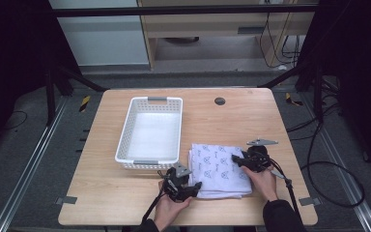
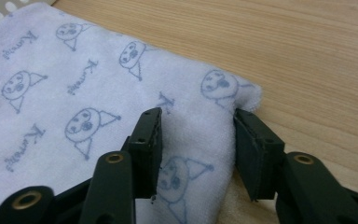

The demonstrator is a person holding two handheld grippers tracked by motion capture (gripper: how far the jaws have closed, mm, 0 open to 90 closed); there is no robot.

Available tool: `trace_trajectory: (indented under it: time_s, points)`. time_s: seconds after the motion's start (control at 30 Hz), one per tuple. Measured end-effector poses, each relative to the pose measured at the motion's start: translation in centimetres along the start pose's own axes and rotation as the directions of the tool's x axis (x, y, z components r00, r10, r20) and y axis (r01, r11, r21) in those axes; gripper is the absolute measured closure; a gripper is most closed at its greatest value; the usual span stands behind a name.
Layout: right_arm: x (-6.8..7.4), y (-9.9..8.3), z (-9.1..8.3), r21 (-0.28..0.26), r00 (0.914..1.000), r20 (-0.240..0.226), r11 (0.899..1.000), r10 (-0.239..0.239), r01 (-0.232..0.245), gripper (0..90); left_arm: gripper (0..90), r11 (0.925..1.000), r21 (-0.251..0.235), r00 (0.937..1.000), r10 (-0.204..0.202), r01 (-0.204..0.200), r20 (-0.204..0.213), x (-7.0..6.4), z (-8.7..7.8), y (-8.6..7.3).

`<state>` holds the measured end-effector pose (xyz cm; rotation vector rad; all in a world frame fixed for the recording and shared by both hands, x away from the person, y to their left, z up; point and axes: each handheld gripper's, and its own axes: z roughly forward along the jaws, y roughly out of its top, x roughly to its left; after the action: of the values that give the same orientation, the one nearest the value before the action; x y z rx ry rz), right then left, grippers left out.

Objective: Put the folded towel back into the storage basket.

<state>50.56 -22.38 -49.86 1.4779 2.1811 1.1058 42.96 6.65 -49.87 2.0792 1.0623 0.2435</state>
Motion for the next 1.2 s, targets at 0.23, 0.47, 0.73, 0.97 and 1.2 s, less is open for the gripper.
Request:
trace_trajectory:
  time_s: [0.23, 0.47, 0.73, 0.97, 1.2]
  points:
    - [0.2, 0.2, 0.0, 0.002, 0.9999, -0.009, 1.0, 0.009, -0.009, 70.3, 66.5, 0.9999, -0.005, 0.9997, 0.011, -0.011, 0.023, -0.3, -0.2, 0.1]
    - [0.3, 0.7, -0.7, -0.003, 0.9997, -0.022, 1.0, 0.014, -0.014, 76.4, 74.7, 0.9998, -0.012, 0.9979, -0.014, 0.014, 0.063, 0.1, -0.5, 0.3]
    - [1.1, 1.2, -3.0, -0.067, 0.9989, -0.046, 0.998, -0.001, -0.003, 76.7, 75.5, 0.9984, -0.055, 0.9969, 0.018, -0.013, 0.076, -0.3, -2.1, 1.0]
    - [1.7, 1.5, -5.7, -0.14, 0.9987, -0.049, 0.99, -0.016, 0.009, 76.8, 75.6, 0.9935, -0.104, 0.994, 0.056, -0.046, 0.094, -1.0, -4.2, 1.8]
    - [2.3, 2.0, -7.4, -0.192, 0.9983, -0.051, 0.981, -0.029, 0.019, 76.8, 75.7, 0.9877, -0.143, 0.9918, 0.078, -0.063, 0.101, -1.4, -5.9, 2.4]
